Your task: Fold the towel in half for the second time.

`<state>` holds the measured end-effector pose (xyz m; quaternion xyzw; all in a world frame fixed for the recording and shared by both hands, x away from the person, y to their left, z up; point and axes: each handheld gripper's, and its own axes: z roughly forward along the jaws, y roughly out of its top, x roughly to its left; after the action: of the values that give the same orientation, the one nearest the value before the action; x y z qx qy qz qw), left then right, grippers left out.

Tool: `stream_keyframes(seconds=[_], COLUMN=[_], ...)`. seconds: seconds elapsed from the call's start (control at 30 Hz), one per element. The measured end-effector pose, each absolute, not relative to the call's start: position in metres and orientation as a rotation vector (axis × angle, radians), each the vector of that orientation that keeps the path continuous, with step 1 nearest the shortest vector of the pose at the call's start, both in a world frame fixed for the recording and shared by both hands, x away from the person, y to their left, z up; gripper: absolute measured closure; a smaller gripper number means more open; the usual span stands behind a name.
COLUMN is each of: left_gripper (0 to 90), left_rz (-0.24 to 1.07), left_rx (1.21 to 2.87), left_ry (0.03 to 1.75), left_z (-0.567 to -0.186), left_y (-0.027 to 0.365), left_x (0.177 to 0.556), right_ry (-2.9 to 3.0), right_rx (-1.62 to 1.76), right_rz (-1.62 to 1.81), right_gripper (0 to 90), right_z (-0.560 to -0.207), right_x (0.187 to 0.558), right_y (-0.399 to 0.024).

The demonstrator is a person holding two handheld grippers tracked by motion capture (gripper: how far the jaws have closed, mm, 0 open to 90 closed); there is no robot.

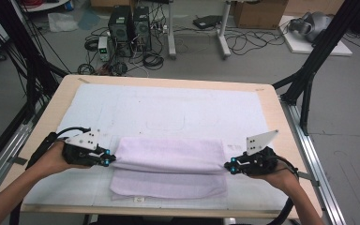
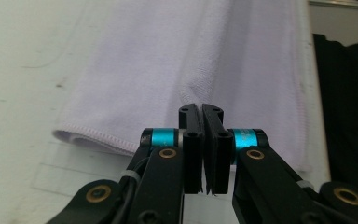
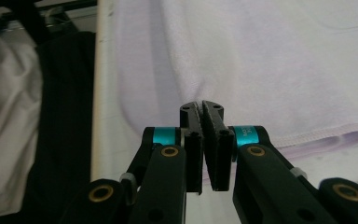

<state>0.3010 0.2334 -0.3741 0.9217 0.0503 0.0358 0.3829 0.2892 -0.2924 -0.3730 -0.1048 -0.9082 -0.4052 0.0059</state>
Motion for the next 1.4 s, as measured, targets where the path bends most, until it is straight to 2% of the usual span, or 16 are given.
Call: stream_keyframes(seconds=[0.53, 0.57, 0.6, 0.63, 0.67, 0.8, 0.87, 0.9, 1.0, 1.27, 1.4], left_gripper=[86.0, 84.1, 73.9, 58.2, 50.0, 43.1, 37.6, 36.7, 31.3, 15.5, 13.0], left_rz=[-0.077, -0.056, -0.003, 0.029, 0.046, 0.126, 0.184, 0.213, 0.256, 0.241, 0.235], left_rx=[2.423, 2.414, 2.407, 2.405, 2.387, 2.31, 2.281, 2.271, 2.266, 2.267, 2.27], left_ry=[-0.038, -0.048, -0.036, -0.011, 0.019, 0.137, 0.212, 0.245, 0.332, 0.458, 0.51], left_z=[-0.389, -0.39, -0.39, -0.389, -0.388, -0.382, -0.379, -0.378, -0.378, -0.391, -0.4], left_y=[0.224, 0.224, 0.225, 0.226, 0.228, 0.236, 0.237, 0.237, 0.236, 0.228, 0.226], left_x=[0.267, 0.268, 0.269, 0.272, 0.276, 0.292, 0.301, 0.305, 0.319, 0.349, 0.36], right_ry=[-2.783, -2.795, -2.809, -2.779, -2.766, -2.8, -2.824, -2.833, -2.864, -2.973, -3.009], right_rx=[-0.099, -0.114, -0.133, -0.167, -0.168, -0.256, -0.351, -0.402, -0.569, -0.844, -0.879], right_rz=[-1.047, -1.056, -1.075, -1.072, -1.086, -1.147, -1.208, -1.234, -1.283, -1.255, -1.185], right_gripper=[86.4, 82.1, 70.2, 65.2, 63.4, 42.4, 36.2, 30.1, 21.7, 15.1, 15.6], right_z=[-0.394, -0.394, -0.394, -0.393, -0.393, -0.389, -0.387, -0.386, -0.385, -0.39, -0.393], right_x=[0.268, 0.269, 0.27, 0.272, 0.272, 0.28, 0.288, 0.292, 0.306, 0.336, 0.349], right_y=[-0.282, -0.282, -0.284, -0.286, -0.287, -0.287, -0.288, -0.288, -0.288, -0.285, -0.277])
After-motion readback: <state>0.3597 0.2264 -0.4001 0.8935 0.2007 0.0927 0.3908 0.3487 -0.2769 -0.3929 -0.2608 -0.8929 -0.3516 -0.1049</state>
